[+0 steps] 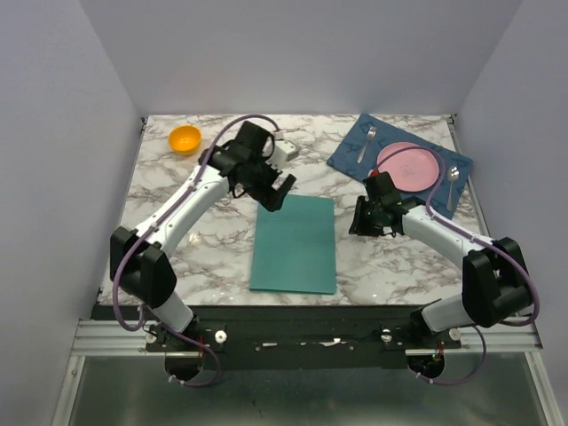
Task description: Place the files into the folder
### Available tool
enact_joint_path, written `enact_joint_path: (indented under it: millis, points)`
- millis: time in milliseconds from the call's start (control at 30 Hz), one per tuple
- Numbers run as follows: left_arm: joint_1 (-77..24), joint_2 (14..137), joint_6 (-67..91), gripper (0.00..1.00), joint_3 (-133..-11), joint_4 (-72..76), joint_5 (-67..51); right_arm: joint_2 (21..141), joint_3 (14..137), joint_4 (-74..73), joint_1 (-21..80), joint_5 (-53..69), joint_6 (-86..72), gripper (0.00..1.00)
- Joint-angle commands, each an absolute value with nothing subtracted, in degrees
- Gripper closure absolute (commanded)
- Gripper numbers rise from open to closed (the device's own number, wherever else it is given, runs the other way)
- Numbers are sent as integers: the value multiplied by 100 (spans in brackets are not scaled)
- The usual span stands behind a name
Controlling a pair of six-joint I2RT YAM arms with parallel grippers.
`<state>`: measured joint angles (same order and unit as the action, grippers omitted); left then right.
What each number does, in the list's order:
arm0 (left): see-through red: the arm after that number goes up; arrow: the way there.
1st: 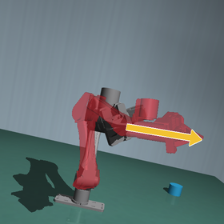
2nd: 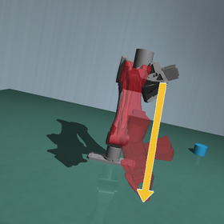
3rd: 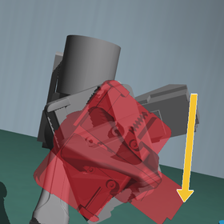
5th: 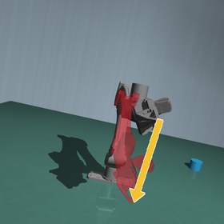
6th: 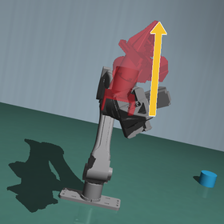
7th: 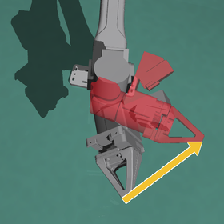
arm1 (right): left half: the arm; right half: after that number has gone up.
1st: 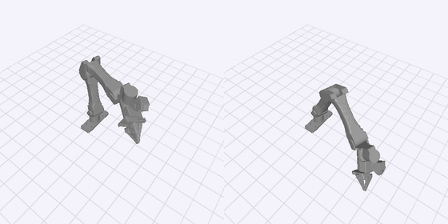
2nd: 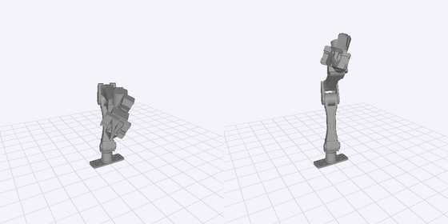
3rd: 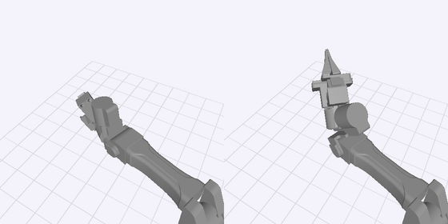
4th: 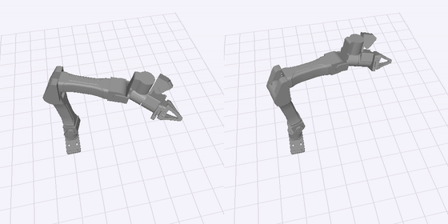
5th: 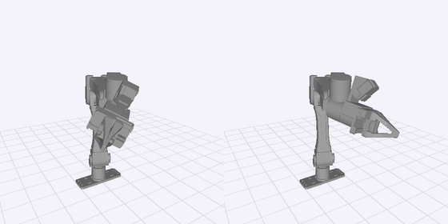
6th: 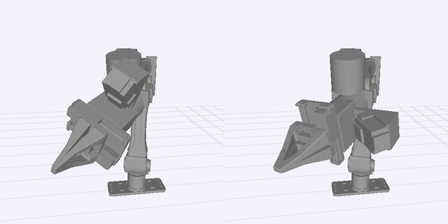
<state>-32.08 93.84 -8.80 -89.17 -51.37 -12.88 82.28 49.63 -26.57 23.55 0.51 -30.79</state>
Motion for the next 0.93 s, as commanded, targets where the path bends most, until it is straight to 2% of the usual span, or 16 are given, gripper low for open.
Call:
enact_joint_path:
  millis: [0, 67, 300, 900]
  points:
    - [-2260, 8842, -958, 1, -8184, -4800, -783, 8358, 5019, -2287, 2329, 455, -3050, 63]
    - [-1953, 8649, -941, 1, -7815, -4554, -538, 8245, 4966, -2066, 2364, 789, -2953, 60]
    - [-1583, 8244, -721, 1, -6944, -3727, -360, 7121, 4825, -1547, 2891, 835, -2295, 39]
    - [-1213, 7752, -536, 1, -6082, -2822, -791, 6004, 4316, -1538, 2900, 1090, -2171, 34]
